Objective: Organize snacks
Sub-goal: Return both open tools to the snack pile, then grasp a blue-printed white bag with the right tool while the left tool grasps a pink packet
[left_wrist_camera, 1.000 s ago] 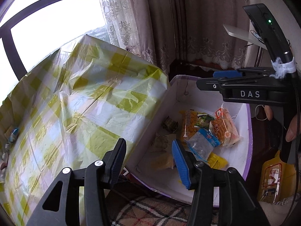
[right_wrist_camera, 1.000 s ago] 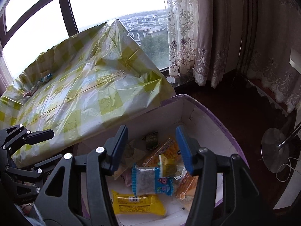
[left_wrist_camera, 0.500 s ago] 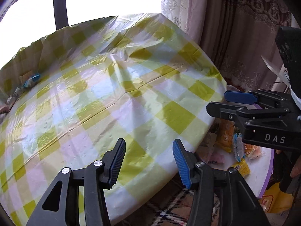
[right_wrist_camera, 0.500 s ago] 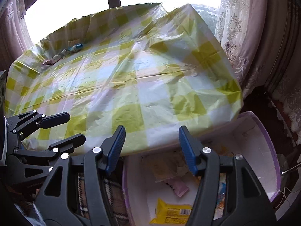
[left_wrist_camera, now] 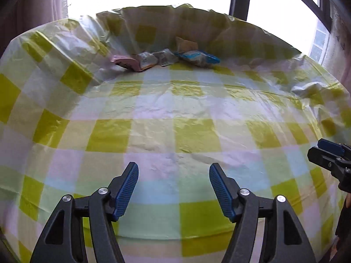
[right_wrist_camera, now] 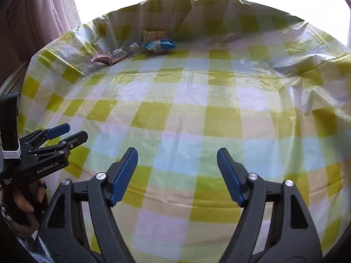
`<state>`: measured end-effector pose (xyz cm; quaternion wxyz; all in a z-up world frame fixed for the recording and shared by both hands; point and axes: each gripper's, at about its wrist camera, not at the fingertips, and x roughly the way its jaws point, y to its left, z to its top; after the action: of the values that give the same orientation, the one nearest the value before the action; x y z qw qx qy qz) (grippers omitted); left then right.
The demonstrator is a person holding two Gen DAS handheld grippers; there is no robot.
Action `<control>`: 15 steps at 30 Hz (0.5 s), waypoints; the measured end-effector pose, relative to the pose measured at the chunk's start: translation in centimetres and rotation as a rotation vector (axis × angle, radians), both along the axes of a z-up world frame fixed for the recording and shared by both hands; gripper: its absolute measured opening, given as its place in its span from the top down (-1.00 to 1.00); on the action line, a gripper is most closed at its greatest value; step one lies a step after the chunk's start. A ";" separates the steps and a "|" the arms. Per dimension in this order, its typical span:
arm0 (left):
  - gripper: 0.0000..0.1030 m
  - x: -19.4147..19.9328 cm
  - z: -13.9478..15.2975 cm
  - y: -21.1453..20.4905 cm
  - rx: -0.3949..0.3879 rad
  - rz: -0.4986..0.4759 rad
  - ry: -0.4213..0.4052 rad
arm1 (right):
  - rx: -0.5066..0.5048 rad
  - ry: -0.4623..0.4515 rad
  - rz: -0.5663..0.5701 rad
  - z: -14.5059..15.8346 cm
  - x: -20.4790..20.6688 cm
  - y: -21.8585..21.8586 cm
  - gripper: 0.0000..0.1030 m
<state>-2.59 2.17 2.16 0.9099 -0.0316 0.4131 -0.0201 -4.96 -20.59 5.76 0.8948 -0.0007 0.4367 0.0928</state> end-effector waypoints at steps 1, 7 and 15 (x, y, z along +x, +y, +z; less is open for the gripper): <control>-0.32 0.7 -0.1 1.6 -0.013 0.041 0.003 | 0.005 0.009 0.001 -0.4 2.1 0.6 -0.50; -0.50 2.4 -0.8 7.4 -0.134 0.170 -0.006 | 0.016 0.022 0.003 -2.8 14.0 3.3 -0.61; -0.78 3.1 -0.8 7.1 -0.169 0.127 -0.001 | -0.151 0.038 0.136 -4.8 27.1 8.6 -0.82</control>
<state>0.54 9.23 1.37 0.9035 -0.1345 0.4069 0.0026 22.17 -11.98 0.92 0.8754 -0.0962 0.4583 0.1201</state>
